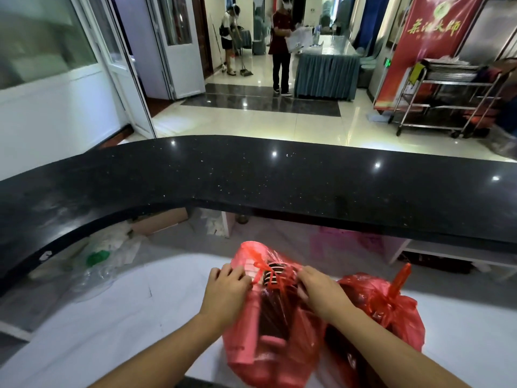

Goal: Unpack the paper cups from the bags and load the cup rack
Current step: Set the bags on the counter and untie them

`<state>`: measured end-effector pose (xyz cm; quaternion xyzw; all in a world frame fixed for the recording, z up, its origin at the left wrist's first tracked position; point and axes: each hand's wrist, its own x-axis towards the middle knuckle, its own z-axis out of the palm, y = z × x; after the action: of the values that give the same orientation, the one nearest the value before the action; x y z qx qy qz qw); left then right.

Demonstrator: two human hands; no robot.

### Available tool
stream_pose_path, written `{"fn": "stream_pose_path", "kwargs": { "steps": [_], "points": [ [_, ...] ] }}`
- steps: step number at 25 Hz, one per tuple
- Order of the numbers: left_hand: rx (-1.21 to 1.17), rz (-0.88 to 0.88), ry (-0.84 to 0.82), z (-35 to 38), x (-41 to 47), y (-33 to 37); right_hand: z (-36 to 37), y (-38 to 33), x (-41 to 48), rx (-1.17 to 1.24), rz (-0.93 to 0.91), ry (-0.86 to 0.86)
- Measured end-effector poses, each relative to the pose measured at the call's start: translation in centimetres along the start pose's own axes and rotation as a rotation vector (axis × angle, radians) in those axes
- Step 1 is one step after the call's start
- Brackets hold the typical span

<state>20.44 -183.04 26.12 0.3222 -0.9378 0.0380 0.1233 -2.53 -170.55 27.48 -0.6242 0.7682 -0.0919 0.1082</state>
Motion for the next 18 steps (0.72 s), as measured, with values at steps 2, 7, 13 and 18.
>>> {"fn": "stream_pose_path", "kwargs": {
  "steps": [2, 7, 13, 18],
  "points": [
    [-0.015, -0.088, 0.025, -0.5, 0.8, -1.9, -0.4, 0.1, 0.7, 0.073, 0.073, 0.058],
    [-0.061, -0.318, 0.093, -1.6, 2.2, -7.7, -1.5, 1.1, 0.9, 0.103, 0.225, 0.061],
    [-0.470, -0.499, 0.050, -2.3, 2.7, -9.8, -1.3, 2.6, 0.0, 0.099, 0.350, 0.020],
    [-0.566, -0.074, 0.126, -5.4, 4.6, -3.6, -3.0, 1.3, 0.1, 0.122, 0.282, 0.158]
  ]
}}
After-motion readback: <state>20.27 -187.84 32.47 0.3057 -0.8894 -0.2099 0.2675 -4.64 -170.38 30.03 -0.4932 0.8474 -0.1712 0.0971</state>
